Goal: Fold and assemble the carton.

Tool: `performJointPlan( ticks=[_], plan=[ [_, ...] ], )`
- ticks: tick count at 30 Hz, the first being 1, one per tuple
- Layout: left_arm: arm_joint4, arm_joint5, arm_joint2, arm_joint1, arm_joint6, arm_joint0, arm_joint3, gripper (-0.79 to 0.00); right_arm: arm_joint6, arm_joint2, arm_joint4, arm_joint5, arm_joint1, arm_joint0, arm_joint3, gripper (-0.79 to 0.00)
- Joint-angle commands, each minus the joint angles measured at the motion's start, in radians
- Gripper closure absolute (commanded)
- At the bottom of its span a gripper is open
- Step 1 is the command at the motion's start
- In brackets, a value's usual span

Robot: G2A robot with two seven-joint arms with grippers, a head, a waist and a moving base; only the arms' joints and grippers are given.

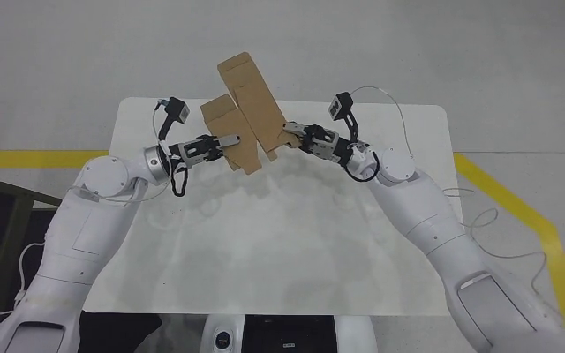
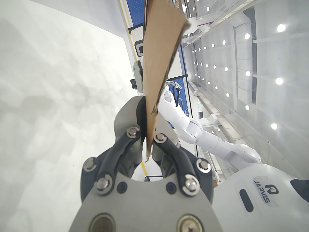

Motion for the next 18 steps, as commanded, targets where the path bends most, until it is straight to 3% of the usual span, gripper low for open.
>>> performJointPlan(
  ticks=[1, 7, 13, 18],
  plan=[
    [0.005, 0.002, -0.004, 0.001, -0.015, -0.004, 0.006, 0.000, 0.039, 0.020, 0.004, -0.035, 0.003, 0.003, 0.013, -0.785],
    [0.003, 0.009, -0.017, 0.004, -0.114, -0.030, 0.036, 0.000, 0.189, 0.077, 0.000, -0.133, 0.014, 0.026, 0.084, -0.785],
    [-0.034, -0.018, -0.031, 0.009, -0.247, -0.047, 0.058, 0.000, 0.402, 0.080, 0.009, -0.154, 0.010, 0.071, 0.169, -0.785],
    [-0.037, -0.027, -0.030, 0.012, -0.328, -0.042, 0.051, 0.000, 0.446, 0.062, -0.040, -0.125, 0.003, 0.118, 0.197, -0.785]
  ],
)
